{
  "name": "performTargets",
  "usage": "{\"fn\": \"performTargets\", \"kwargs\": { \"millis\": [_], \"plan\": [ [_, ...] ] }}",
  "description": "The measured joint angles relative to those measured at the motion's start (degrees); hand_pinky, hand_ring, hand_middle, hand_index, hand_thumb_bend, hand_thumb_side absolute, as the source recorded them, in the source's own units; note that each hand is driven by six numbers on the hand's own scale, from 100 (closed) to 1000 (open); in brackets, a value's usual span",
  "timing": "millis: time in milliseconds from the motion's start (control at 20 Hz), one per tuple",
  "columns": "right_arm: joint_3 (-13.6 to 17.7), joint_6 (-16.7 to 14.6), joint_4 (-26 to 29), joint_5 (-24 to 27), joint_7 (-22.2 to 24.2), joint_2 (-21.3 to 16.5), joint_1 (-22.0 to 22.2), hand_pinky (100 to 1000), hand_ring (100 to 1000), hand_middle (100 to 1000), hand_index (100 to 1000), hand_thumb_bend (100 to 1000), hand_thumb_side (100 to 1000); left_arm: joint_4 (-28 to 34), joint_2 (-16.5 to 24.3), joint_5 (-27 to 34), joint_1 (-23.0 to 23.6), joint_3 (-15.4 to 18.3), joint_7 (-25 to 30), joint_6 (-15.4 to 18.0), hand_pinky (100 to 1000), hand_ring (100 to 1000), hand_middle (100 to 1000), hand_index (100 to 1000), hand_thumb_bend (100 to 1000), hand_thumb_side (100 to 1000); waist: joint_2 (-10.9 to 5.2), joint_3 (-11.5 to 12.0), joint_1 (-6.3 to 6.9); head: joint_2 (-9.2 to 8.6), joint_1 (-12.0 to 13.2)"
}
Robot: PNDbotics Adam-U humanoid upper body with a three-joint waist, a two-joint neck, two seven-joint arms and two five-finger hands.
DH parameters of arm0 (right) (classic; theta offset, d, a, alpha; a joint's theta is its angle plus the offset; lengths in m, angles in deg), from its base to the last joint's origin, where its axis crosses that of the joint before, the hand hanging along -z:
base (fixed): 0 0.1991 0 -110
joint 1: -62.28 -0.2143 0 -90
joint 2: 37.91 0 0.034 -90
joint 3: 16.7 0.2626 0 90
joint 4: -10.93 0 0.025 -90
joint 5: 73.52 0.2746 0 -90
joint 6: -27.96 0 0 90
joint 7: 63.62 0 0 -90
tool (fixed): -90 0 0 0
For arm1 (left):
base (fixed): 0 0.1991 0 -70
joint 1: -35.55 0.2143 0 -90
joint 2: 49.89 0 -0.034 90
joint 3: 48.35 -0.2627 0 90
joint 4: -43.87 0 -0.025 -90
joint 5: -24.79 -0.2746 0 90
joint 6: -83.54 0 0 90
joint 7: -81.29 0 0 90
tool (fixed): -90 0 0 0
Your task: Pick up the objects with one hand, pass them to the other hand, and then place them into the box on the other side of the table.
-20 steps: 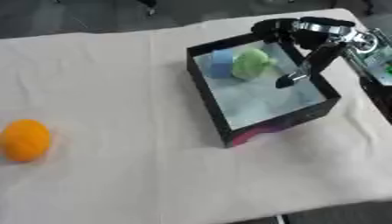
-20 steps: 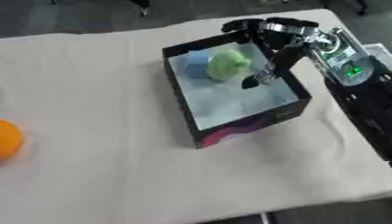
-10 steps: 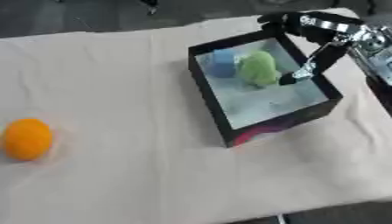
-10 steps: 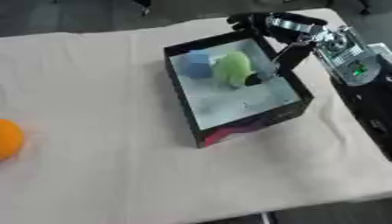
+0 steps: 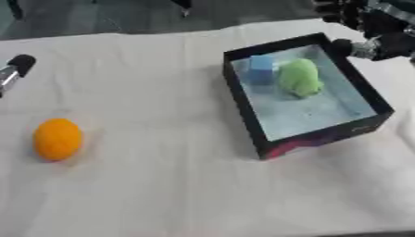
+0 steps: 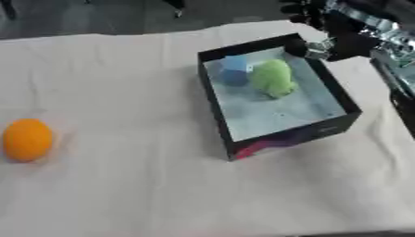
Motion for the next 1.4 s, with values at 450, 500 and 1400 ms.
{"fn": "performTargets", "kwargs": {
  "millis": [450,500,1400],
  "plan": [
    [1.39,4.78,4.86,8.28,-2.07,-0.02,0.08,1000,1000,1000,1000,590,325,-5.05,5.78,8.44,-5.65,-10.50,8.52,4.30,923,775,751,836,794,376,-0.04,-0.75,0.37,-0.01,1.79],
    [1.39,5.18,5.06,8.97,-2.32,-0.03,0.08,1000,1000,1000,1000,590,325,-5.65,6.20,9.42,-6.14,-11.64,9.51,4.13,924,779,752,836,798,373,-0.04,-0.77,0.42,-0.01,1.87],
    [1.41,7.33,7.31,11.15,-4.62,-0.03,0.34,1000,1000,1000,1000,591,319,-14.16,7.75,14.44,-11.58,-18.91,26.60,-4.31,918,856,796,839,756,231,-0.04,-1.11,0.60,-0.02,1.99]
  ]
}}
